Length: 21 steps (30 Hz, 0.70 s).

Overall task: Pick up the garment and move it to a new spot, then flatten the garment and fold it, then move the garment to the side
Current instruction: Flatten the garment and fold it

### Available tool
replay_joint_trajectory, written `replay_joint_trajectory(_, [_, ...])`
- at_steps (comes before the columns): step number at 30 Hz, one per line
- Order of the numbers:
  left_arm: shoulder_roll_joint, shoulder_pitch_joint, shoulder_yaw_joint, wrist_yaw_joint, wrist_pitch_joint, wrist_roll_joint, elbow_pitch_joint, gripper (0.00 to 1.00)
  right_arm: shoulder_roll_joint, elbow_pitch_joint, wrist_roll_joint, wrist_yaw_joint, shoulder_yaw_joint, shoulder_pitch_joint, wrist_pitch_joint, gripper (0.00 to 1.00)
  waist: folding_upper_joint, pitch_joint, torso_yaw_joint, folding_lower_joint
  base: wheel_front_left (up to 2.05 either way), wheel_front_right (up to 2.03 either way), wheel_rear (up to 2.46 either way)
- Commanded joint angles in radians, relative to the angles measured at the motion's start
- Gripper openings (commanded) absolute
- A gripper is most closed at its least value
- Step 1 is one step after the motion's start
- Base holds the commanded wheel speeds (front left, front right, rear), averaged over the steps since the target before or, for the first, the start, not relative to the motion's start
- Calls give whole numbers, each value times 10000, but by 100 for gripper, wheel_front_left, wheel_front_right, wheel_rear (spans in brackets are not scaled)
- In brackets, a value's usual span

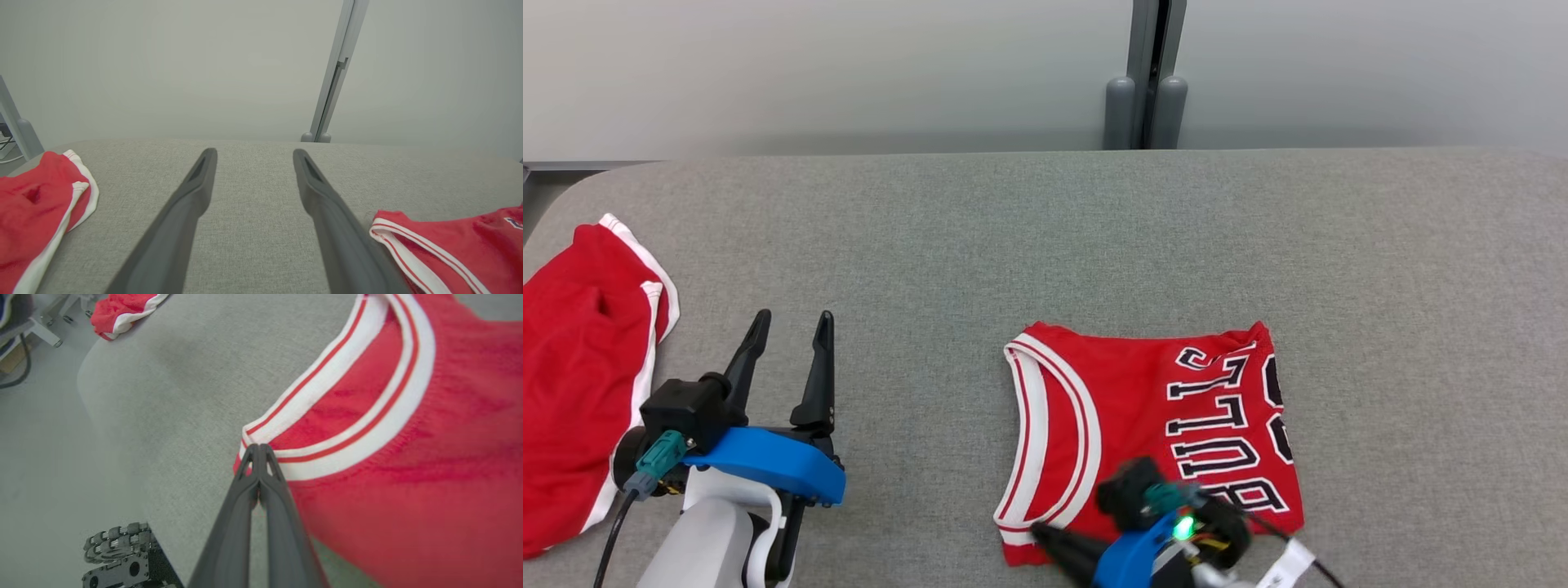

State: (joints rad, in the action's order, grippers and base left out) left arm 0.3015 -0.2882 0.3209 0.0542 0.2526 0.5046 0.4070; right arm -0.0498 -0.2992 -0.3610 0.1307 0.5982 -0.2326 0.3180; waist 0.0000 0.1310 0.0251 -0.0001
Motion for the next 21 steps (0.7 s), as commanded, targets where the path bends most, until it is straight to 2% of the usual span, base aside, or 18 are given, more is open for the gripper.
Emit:
replay_joint_trajectory(1, [19, -40, -42, -21, 21, 42, -46, 100, -32, 185, -312, 1, 382, 112, 152, 0, 0, 17, 10, 1, 0, 0, 0])
replay_joint_trajectory(4, [0, 11, -47, -79, 34, 71, -103, 100, -367, 576, -716, -1, 1008, 43, 314, 0, 0, 42, 14, 1, 0, 0, 0])
replay_joint_trajectory(7, [-3, 51, -61, -109, 44, 115, -126, 100, -579, 899, -788, 1, 884, 71, 149, 3, 0, 33, 2, 1, 0, 0, 0])
replay_joint_trajectory(9, [6, 91, -81, -113, 49, 126, -137, 100, -679, 1071, -632, 1, 424, 173, -68, 45, 0, 10, -15, 1, 0, 0, 0])
replay_joint_trajectory(10, [8, 117, -97, -129, 56, 123, -154, 100, -660, 1161, -564, 1, 48, 229, -258, 100, 0, -3, -29, 1, 0, 0, 0])
replay_joint_trajectory(21, [-46, 441, -413, -242, 124, 85, -464, 100, -61, 2061, 809, 1, -5189, 1232, -2246, 100, 0, -191, -186, 1, 0, 0, 0])
